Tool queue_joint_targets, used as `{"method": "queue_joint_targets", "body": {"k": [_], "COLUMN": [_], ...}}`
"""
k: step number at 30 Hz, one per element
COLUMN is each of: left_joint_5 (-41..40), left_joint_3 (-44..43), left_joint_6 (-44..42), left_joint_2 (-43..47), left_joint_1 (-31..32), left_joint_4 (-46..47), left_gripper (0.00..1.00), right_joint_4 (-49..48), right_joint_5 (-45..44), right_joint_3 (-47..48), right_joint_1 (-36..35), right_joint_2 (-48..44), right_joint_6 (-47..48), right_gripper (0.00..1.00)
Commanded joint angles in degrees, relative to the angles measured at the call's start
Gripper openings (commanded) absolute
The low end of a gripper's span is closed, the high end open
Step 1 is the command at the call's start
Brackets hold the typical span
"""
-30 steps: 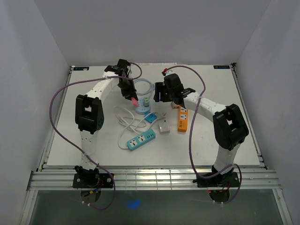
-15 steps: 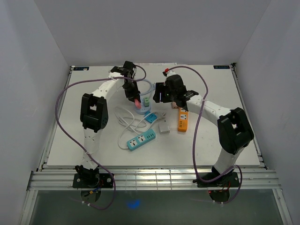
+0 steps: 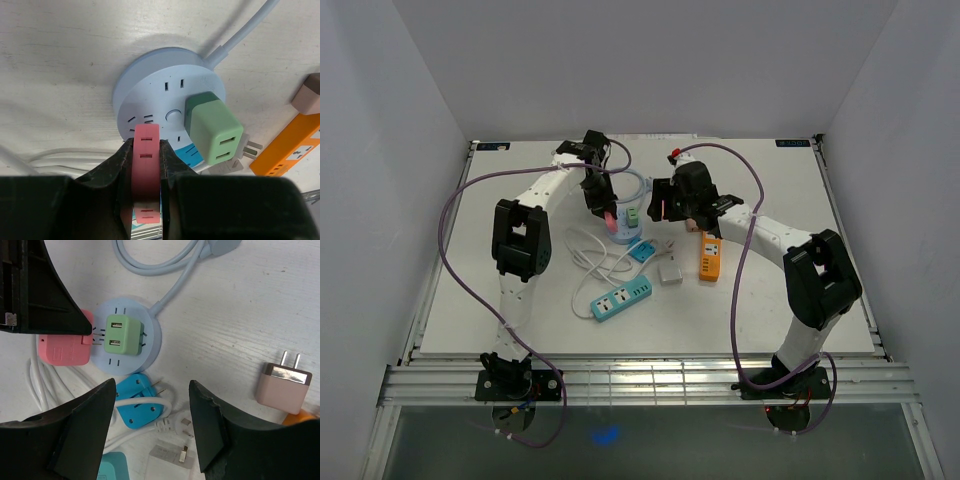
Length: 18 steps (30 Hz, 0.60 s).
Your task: Insert the plug
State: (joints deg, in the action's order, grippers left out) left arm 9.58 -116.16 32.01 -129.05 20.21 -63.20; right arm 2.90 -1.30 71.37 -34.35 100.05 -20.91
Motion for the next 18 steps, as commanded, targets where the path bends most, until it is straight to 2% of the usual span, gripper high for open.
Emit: {"method": "queue_joint_targets", "body": {"k": [1, 18], "left_joint_5": [-1.85, -1.41], "left_joint_3": [-2.23, -4.34], "left_joint_6": [-0.90, -1.60], "left_joint_2": [0.56, -1.64], "left_joint_1": [0.01, 0.01], "left_joint_4": [-0.35, -0.43], "left_gripper": [0.00, 0.00], "right_joint_4": [-1.93, -2.19], "right_joint_5": [0.07, 0.69], "right_joint_3": [-0.09, -0.45], "right_joint_1": [0.07, 0.07], "right_joint_2": [-2.23, -1.70], "right_joint_6": [0.25, 0.25], "right_gripper": [0.66, 0.66]}}
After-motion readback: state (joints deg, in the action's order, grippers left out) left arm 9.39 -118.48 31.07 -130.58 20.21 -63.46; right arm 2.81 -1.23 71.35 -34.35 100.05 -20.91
